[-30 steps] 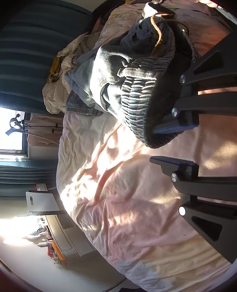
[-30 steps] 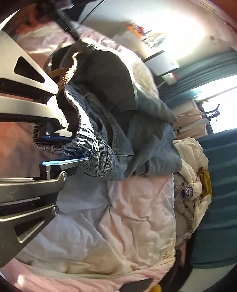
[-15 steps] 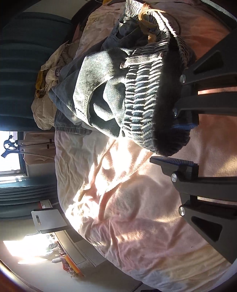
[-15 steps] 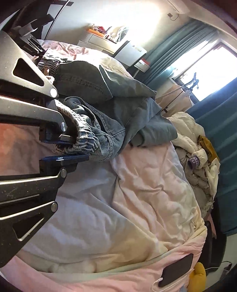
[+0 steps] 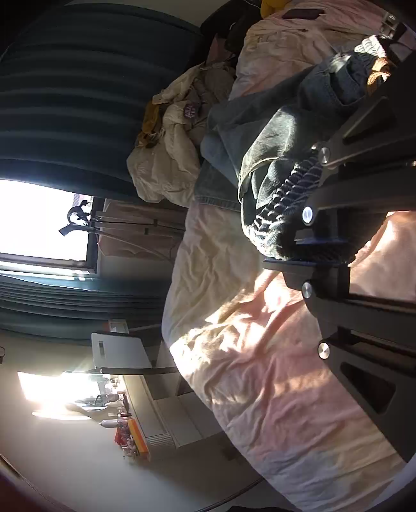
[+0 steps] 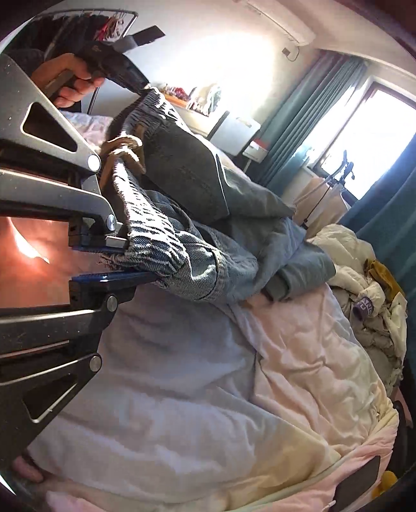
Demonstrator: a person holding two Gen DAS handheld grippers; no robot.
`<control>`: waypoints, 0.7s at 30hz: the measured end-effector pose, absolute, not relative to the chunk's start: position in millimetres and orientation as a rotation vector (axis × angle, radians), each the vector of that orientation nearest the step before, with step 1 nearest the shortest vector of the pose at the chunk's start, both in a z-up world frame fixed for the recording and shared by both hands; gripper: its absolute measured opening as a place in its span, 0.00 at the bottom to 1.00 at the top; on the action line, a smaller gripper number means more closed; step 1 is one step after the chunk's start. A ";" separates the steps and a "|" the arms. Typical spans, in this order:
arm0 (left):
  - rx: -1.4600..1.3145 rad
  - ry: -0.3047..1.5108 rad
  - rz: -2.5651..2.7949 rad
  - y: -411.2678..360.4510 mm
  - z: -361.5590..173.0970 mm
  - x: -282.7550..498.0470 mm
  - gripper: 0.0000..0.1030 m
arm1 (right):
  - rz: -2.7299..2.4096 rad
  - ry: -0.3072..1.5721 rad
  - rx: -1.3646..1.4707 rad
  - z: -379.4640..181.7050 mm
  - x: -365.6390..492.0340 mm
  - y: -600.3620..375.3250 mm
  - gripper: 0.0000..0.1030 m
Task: Fold clothes
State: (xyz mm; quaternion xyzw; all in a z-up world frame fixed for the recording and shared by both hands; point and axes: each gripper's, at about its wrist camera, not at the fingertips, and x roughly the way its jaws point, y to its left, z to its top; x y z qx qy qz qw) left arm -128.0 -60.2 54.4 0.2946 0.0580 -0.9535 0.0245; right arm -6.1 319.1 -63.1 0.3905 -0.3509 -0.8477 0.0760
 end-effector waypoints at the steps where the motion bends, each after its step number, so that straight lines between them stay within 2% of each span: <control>1: 0.881 0.194 -2.953 -67.2 69.2 -132.5 0.07 | -2.515 -1.062 1.142 -59.5 -2.8 311.8 0.08; 5: 0.810 0.214 -2.944 -94.3 118.4 -151.9 0.07 | -2.412 -1.029 1.026 -42.5 9.2 261.1 0.09; 12: 0.747 0.168 -2.889 -167.5 170.4 -192.0 0.07 | -2.253 -0.892 0.929 -15.8 1.9 152.8 0.09; 15: 0.775 0.201 -2.849 -207.4 176.4 -218.9 0.07 | -2.222 -0.787 0.889 -0.9 -12.2 99.0 0.09; 21: 0.869 0.273 -2.738 -290.7 152.7 -287.6 0.07 | -2.160 -0.595 0.824 11.1 -55.8 -3.8 0.09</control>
